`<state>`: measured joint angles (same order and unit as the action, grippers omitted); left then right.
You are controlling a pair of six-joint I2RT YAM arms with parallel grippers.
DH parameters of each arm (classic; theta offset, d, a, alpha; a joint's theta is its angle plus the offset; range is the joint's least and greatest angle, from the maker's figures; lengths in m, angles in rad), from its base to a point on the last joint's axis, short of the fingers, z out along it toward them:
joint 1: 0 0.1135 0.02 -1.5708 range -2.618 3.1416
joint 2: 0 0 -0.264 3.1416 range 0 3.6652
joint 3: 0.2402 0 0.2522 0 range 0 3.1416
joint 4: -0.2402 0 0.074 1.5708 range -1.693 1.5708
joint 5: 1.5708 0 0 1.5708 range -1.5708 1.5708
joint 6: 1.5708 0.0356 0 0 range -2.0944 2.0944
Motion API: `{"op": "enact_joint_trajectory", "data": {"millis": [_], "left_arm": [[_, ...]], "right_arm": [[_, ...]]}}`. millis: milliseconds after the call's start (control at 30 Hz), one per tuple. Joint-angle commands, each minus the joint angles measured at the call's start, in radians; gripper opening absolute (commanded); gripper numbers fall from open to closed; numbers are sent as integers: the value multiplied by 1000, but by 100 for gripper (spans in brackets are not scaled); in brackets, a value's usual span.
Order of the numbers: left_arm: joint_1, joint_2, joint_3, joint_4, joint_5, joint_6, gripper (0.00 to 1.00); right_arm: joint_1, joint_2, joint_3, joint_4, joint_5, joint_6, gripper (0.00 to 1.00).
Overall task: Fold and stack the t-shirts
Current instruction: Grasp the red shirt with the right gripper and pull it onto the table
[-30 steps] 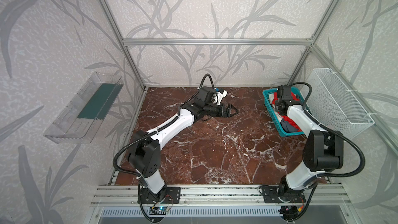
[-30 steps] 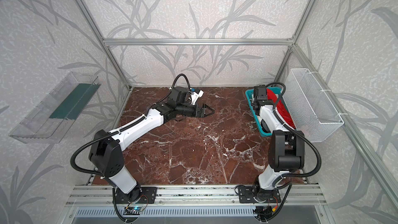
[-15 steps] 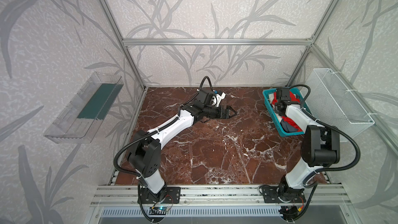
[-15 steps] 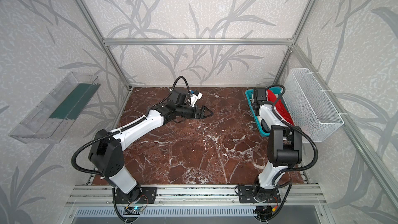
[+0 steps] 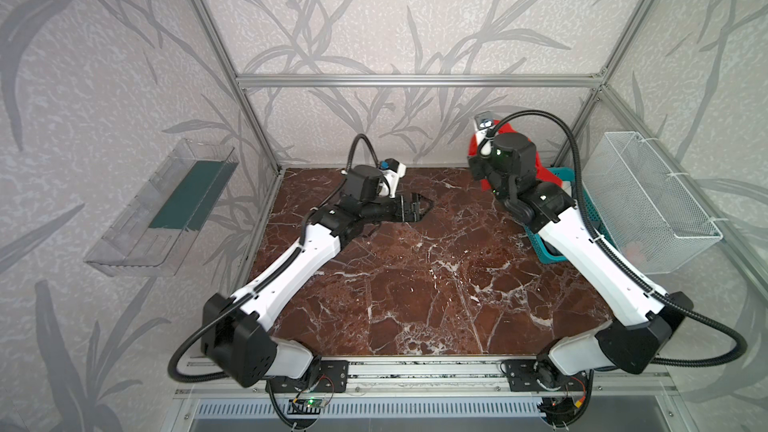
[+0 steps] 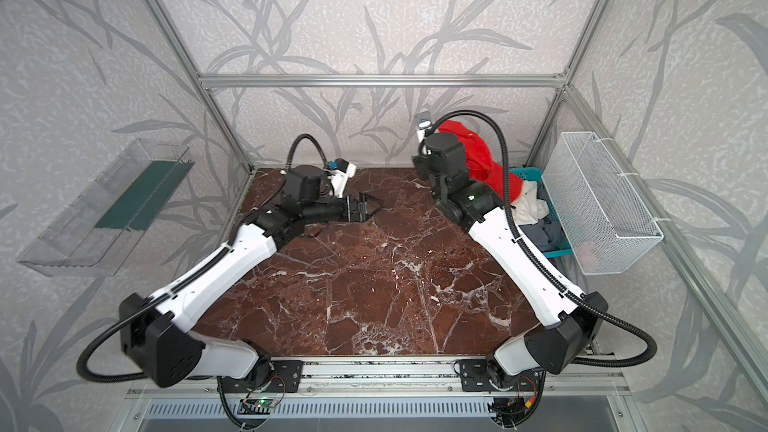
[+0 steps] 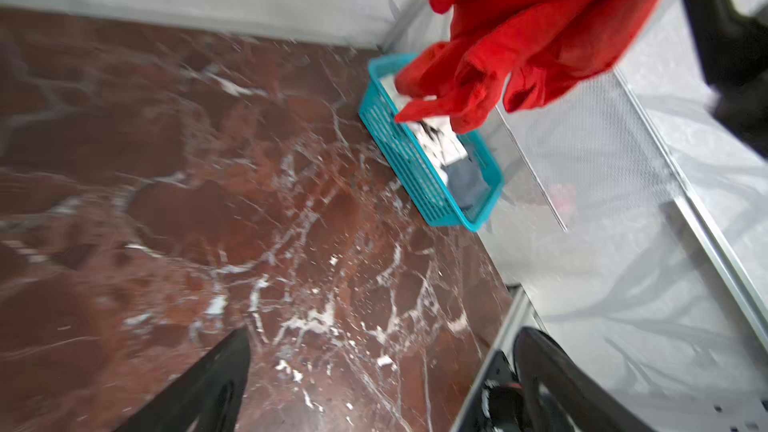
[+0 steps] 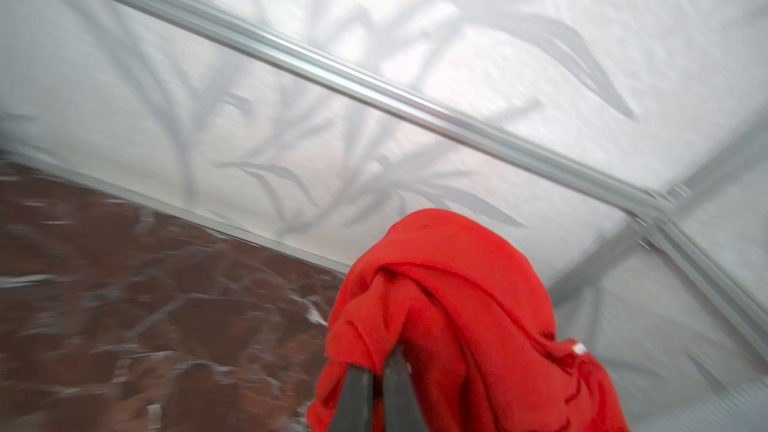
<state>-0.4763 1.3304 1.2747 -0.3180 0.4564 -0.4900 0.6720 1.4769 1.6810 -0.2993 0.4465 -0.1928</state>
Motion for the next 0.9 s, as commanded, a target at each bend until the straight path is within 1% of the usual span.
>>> {"op": "enact_joint_trajectory", "data": {"millis": [0,67,167,300,400,433,467,500,600,633,700,767,867], "left_arm": [[58,-147,-68,-135,-242,52,99],[84,-221,-114,-183,-313,66,99],[96,-315,-170,-283,-414,78,99],[96,-409,-284,-351,-437,64,99],[96,-425,-356,-384,-429,28,99],[96,-423,-381,-385,-420,14,99],[95,-419,-409,-381,-405,-4,99],[94,-411,-440,-372,-384,-21,99],[94,-362,-512,-324,-288,-46,98],[95,-329,-525,-311,-260,-61,97],[90,-260,-527,-284,-202,-63,94],[75,-184,-508,-240,-150,-41,90],[12,-61,-451,-173,-146,-4,89]], "right_arm": [[110,7,37,9,-192,84,0],[118,43,21,-6,-228,197,0],[118,97,-52,-7,-197,293,0],[112,146,-205,32,-180,399,0],[98,173,-346,84,-190,472,0],[93,180,-378,95,-199,479,0],[86,189,-423,103,-208,490,22],[80,193,-463,102,-202,500,40],[78,157,-555,85,-156,502,68],[79,129,-587,80,-143,506,74],[78,71,-636,60,-142,524,81],[78,21,-673,25,-162,549,84],[78,-49,-737,-31,-166,624,85]]}}
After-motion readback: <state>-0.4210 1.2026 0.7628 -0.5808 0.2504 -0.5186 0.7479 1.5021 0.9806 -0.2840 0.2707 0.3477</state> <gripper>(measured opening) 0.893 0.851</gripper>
